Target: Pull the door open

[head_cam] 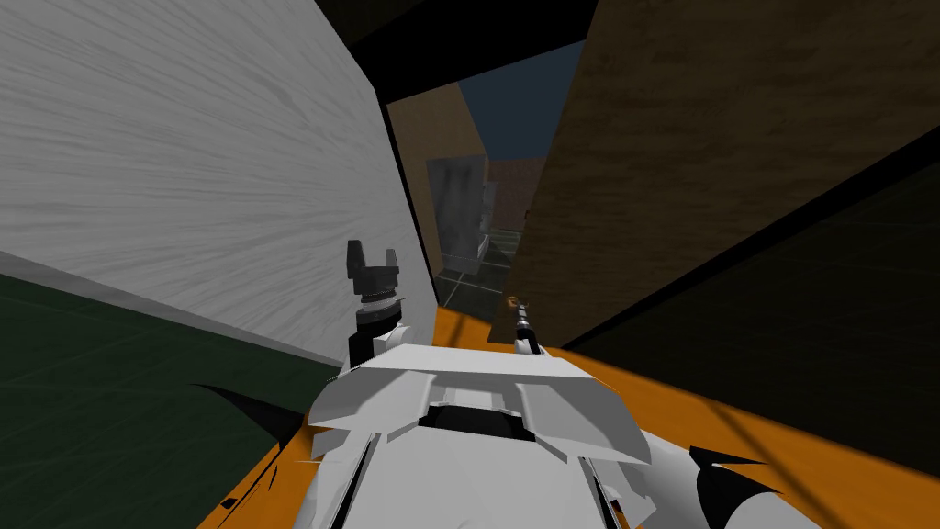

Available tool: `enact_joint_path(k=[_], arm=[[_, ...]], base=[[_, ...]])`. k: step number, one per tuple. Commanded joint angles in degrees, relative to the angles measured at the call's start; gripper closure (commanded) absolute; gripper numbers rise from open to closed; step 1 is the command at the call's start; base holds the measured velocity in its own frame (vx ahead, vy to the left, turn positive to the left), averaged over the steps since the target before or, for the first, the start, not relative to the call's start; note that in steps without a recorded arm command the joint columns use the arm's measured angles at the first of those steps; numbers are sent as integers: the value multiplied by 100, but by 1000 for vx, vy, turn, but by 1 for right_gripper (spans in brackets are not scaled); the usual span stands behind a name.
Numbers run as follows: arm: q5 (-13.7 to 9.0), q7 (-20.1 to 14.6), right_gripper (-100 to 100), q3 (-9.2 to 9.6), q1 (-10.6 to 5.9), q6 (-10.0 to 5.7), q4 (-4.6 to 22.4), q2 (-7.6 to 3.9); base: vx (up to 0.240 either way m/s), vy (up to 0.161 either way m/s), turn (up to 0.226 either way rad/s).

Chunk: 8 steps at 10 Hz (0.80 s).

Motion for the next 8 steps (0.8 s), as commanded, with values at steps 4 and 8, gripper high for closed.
enact_joint_path(k=[4, 8], arm=[[-18, -91, 100, -23, -106, -94, 404, -108], [29, -452, 100, 135, -52, -288, 369, -354]], base=[[-5, -6, -5], [-9, -8, 59]])
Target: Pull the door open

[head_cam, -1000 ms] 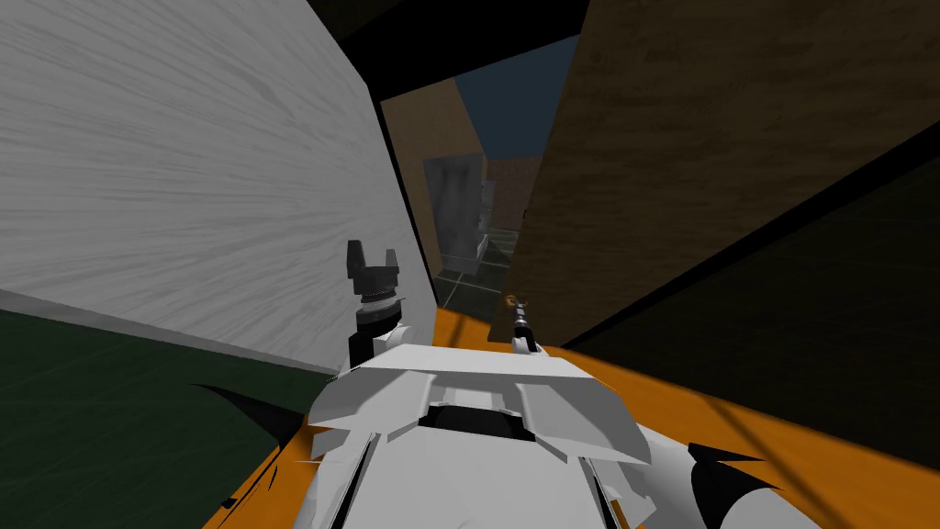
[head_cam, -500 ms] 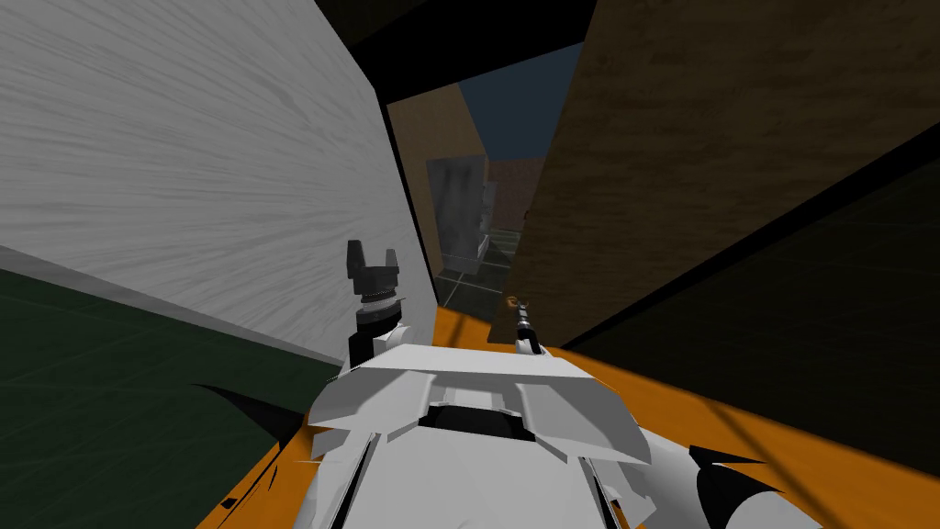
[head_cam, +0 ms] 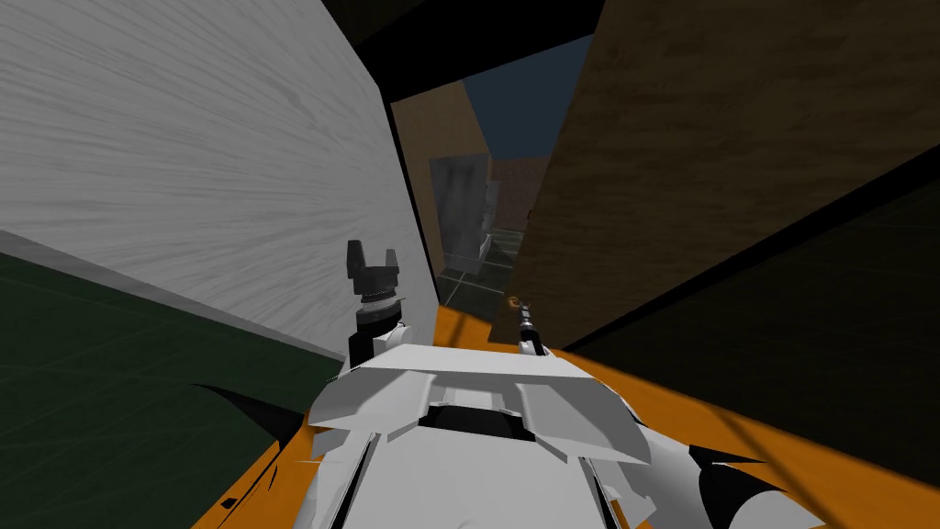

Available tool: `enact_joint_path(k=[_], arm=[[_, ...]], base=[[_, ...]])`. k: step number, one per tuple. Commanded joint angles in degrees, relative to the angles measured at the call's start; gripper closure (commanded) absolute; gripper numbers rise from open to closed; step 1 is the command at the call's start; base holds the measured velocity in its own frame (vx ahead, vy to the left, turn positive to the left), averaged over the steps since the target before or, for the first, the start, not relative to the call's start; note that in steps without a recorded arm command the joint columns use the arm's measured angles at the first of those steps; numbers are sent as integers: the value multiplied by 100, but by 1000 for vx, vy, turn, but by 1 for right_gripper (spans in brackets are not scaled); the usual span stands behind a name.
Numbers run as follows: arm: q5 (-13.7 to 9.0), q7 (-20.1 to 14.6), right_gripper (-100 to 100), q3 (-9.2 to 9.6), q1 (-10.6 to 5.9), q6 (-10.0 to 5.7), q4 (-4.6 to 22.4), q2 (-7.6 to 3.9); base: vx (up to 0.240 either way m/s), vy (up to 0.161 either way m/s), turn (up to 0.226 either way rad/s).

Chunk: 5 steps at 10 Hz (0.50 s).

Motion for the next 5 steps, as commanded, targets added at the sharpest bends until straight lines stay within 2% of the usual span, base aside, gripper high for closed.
enact_joint_path(k=[1, 2, 3, 5], arm=[[19, -164, 100, 24, 22, -139, 1, -116], [67, -240, 100, 59, 10, -244, -53, -145], [67, -240, 100, 59, 10, -244, -53, -145], [67, -240, 100, 59, 10, -244, -53, -145]], base=[[-25, -35, 158], [-33, -33, 215], [-31, -30, 111], [-4, -1, 1]])
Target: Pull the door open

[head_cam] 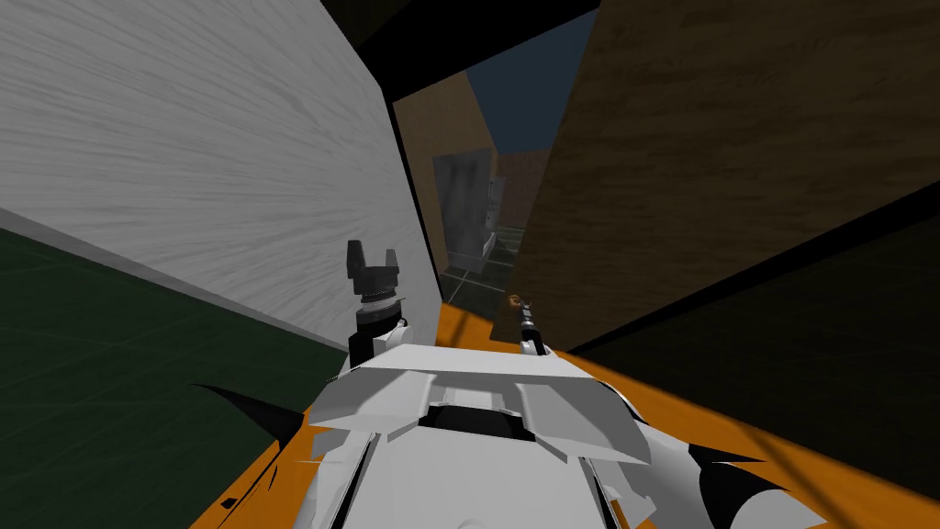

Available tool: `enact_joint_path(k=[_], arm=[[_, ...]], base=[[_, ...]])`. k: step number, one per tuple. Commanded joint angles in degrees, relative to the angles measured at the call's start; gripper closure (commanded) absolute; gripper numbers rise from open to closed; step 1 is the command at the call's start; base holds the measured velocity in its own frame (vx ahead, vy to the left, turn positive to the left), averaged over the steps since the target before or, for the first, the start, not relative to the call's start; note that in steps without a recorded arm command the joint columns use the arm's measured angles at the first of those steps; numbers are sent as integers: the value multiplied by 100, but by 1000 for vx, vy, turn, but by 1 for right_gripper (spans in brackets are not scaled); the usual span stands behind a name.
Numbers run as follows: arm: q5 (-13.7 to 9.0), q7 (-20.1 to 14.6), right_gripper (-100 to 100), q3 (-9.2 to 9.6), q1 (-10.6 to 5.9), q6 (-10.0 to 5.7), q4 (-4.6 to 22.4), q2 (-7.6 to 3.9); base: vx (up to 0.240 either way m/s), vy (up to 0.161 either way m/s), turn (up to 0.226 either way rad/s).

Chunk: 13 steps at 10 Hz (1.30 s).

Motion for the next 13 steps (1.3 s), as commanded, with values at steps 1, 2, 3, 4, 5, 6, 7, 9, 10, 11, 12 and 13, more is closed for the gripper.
enact_joint_path(k=[1, 2, 3, 4, 5, 6, 7, 9, 10, 11, 12, 13], arm=[[5, -8, 100, -20, 67, 54, -159, -52], [4, 4, 100, -7, 65, 54, -128, -15], [-1, -47, 100, -17, 128, 44, -171, -72], [-7, -95, 100, -27, 180, 23, -193, -124], [-7, -95, 100, -27, 180, 23, -193, -124], [-14, -153, 100, -39, 243, -2, -221, -188], [-21, -221, 100, -52, 316, -31, -252, -261], [-21, -221, 100, -52, 316, -31, -252, -261], [-30, -295, 100, -67, 396, -63, -287, -341], [-35, -333, 100, -74, 437, -79, -305, -383], [-44, -410, 100, -90, 521, -113, -341, -467], [-53, -488, 100, -105, 604, -146, -377, -551]], base=[[0, 17, 46], [-1, 8, 12], [-86, -12, 182], [-166, -29, 295], [-132, -30, 133], [-124, -14, 207], [-197, -17, 313], [-97, 4, 55], [-52, 33, 214], [-93, 13, 235], [-148, 10, 325], [-179, 39, 367]])
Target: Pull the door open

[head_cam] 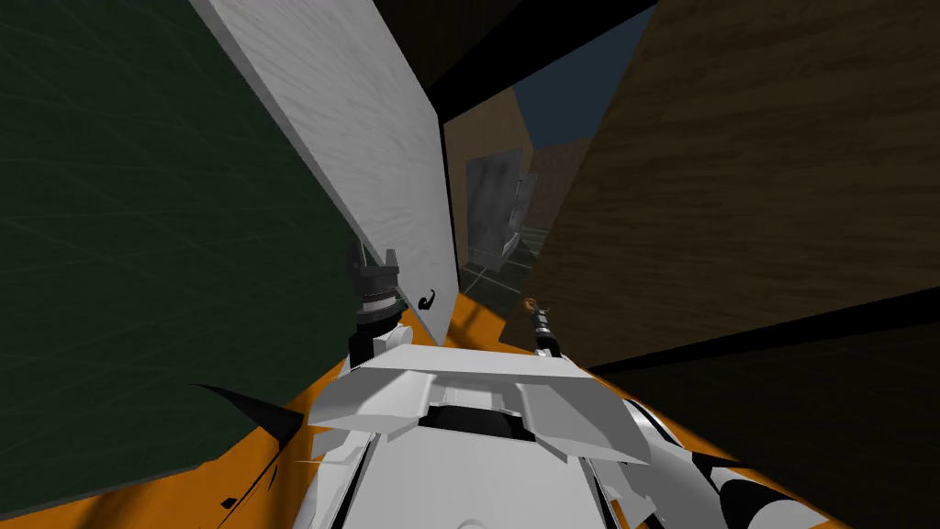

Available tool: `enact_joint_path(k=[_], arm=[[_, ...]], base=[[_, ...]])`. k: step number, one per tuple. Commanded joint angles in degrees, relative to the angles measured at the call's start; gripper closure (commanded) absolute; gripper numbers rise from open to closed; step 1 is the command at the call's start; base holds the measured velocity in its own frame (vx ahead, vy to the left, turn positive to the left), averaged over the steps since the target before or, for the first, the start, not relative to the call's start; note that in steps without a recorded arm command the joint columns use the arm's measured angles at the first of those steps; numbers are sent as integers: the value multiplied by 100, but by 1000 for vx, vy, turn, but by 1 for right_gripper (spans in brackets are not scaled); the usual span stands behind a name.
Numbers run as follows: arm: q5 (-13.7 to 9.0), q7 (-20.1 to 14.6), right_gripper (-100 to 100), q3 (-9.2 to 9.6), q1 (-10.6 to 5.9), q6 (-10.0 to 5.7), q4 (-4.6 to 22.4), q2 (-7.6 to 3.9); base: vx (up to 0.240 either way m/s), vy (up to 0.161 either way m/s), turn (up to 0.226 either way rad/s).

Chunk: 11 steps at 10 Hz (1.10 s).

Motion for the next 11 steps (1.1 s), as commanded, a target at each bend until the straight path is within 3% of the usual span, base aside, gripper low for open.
enact_joint_path(k=[1, 2, 5, 6, 10, 11], arm=[[25, -33, 100, 54, 149, 50, -171, 45], [12, -142, 100, 32, 267, 3, -222, -74], [-8, -318, 100, -3, 456, -72, -304, -265], [-12, -266, 100, -13, 399, -52, -275, -234], [84, -664, 100, 238, 691, -387, -281, -519], [84, -664, 100, 238, 691, -387, -281, -519]], base=[[-112, 5, 67], [-144, -20, 229], [-218, -41, 216], [-101, -24, 38], [-219, -13, 151], [-194, -25, 84]])
